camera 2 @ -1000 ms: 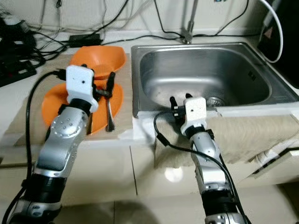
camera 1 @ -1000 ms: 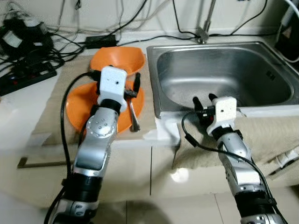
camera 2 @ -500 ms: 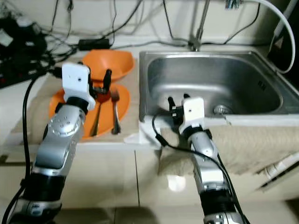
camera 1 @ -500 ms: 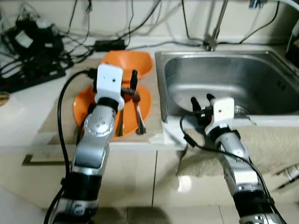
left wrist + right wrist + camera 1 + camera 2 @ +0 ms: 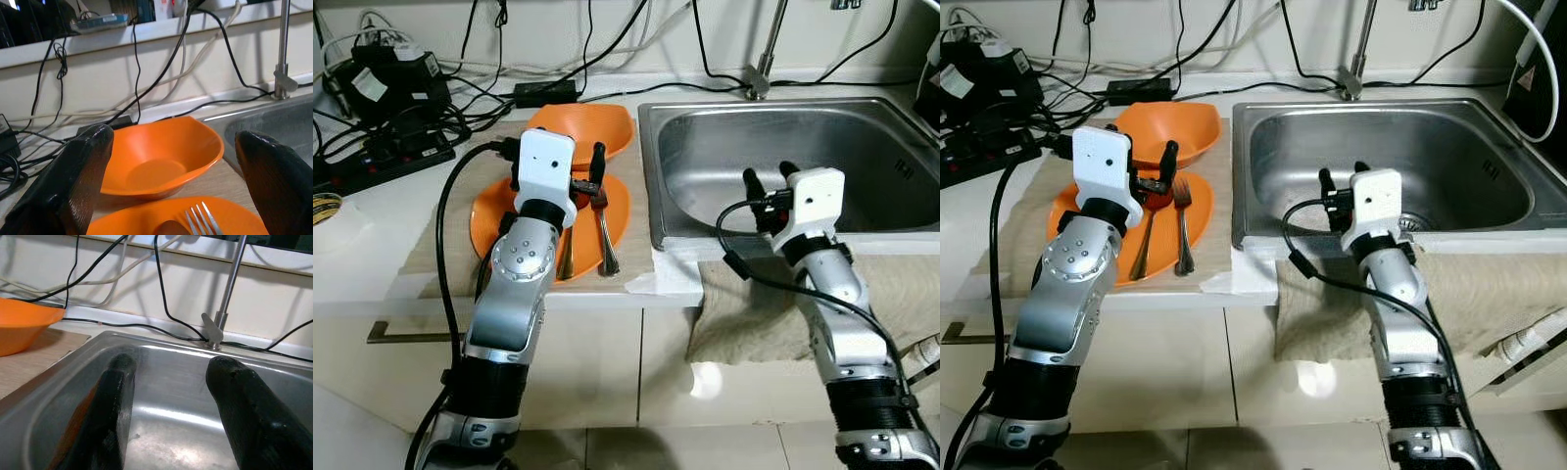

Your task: Kitchen organization

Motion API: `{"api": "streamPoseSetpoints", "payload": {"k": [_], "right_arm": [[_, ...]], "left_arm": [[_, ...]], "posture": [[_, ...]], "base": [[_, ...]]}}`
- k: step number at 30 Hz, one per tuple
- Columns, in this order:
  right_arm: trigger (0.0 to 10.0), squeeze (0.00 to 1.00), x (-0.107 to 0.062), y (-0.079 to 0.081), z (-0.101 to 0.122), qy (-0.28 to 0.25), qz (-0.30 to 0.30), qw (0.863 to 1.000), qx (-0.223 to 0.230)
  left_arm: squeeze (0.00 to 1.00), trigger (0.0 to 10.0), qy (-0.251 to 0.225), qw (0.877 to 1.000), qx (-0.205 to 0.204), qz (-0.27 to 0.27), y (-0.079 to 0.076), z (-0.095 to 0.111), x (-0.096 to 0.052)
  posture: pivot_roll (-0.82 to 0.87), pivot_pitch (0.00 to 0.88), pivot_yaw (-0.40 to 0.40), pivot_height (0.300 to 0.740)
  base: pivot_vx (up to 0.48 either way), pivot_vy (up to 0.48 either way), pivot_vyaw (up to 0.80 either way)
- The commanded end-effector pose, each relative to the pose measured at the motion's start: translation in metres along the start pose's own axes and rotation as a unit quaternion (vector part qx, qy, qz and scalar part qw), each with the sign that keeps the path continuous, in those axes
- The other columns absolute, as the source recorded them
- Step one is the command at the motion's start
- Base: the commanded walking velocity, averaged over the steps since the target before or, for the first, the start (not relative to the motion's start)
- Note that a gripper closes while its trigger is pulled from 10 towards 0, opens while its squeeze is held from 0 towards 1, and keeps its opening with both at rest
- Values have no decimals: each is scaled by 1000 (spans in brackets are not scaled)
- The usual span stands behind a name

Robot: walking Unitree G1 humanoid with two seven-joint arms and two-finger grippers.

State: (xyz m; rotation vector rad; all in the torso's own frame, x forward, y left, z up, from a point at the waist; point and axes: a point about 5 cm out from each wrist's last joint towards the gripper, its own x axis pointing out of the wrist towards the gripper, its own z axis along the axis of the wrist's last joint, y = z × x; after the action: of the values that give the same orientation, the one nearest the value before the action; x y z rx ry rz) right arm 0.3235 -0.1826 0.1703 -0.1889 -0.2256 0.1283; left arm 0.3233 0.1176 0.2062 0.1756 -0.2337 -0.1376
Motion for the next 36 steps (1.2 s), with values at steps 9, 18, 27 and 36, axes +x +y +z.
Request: {"api": "streamPoseSetpoints", "payload": {"k": [9, 18, 27, 36], "right_arm": [[10000, 0, 10, -20, 9, 8, -18, 1000, -6], [10000, 0, 7, -9, -1, 23, -6, 1000, 1], [10000, 0, 4, -4, -6, 32, -4, 999, 8], [10000, 0, 3, -1, -10, 37, -1, 999, 11]], "left_arm": [[0, 10000, 6, 1000, -3, 7, 7, 3, 3], [0, 10000, -13, 1000, -6, 10, 5, 10, 2], [0, 10000, -10, 1000, -8, 7, 4, 10, 1], [0, 10000, -10, 1000, -19, 3, 0, 11, -1]], "posture": [[31, 0, 58, 740], [35, 0, 56, 740], [36, 0, 53, 740], [42, 0, 51, 740]], "base": [[0, 0, 0], [430, 0, 0], [445, 0, 0], [100, 0, 0]]}}
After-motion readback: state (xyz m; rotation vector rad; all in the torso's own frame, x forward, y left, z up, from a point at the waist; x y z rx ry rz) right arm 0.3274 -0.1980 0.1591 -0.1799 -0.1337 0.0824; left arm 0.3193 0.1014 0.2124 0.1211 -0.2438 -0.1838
